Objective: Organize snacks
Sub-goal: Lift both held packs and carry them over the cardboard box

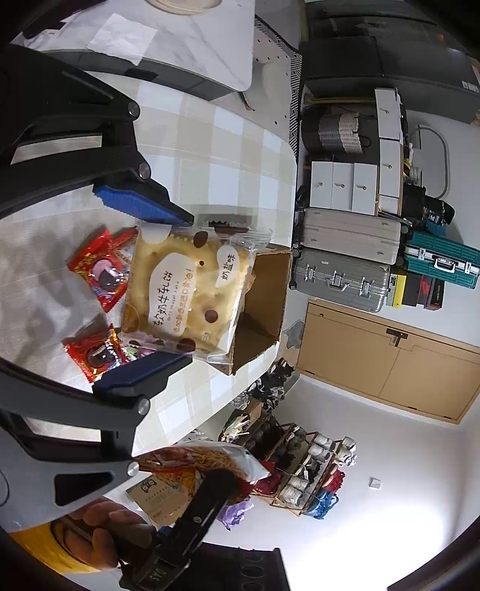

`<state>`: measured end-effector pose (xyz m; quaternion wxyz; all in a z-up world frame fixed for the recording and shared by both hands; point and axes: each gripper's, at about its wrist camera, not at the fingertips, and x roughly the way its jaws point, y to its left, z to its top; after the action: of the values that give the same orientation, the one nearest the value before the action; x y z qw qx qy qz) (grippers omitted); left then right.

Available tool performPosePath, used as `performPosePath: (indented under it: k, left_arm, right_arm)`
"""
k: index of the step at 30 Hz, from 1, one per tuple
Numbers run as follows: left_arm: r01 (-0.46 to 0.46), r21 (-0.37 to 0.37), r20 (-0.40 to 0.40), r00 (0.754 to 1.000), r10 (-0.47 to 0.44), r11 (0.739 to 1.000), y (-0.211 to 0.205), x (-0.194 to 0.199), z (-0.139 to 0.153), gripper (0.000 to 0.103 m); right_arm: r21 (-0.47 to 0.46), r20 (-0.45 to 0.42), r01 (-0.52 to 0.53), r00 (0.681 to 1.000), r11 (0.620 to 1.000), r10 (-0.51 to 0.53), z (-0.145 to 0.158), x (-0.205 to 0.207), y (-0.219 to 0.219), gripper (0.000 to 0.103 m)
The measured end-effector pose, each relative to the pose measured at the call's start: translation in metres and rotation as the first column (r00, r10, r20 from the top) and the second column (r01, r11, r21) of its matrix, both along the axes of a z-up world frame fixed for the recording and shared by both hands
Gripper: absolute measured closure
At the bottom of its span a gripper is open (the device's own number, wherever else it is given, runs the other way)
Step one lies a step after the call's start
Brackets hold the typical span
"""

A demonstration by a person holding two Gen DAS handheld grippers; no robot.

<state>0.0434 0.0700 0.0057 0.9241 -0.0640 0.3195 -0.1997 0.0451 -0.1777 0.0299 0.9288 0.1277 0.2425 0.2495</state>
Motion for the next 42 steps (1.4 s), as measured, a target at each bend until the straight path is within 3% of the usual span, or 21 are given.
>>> performPosePath:
  k: [9, 21, 30, 42]
  left_arm:
    - [0.022, 0.034, -0.014, 1.0, -0.021, 0.999, -0.027, 0.039, 0.004, 0.039]
    - [0.053, 0.055, -0.075, 0.996, -0.049, 0.997, -0.068, 0.118, 0.012, 0.039]
    - [0.093, 0.109, -0.157, 0.985, -0.075, 0.99, -0.109, 0.179, -0.018, 0.039]
    - [0.114, 0.142, -0.25, 0.965, -0.076, 0.983, -0.139, 0.251, -0.073, 0.039]
  right_arm:
    - [0.017, 0.005, 0.006, 1.0, 1.0, -0.006, 0.009, 0.05, -0.014, 0.035]
    - [0.058, -0.065, 0.039, 0.997, 0.998, -0.035, -0.005, 0.136, -0.045, 0.035]
    - [0.034, -0.143, 0.054, 0.989, 0.998, -0.049, -0.035, 0.199, -0.054, 0.035]
    - [0.007, -0.227, 0.044, 0.973, 0.999, -0.041, -0.083, 0.243, -0.058, 0.035]
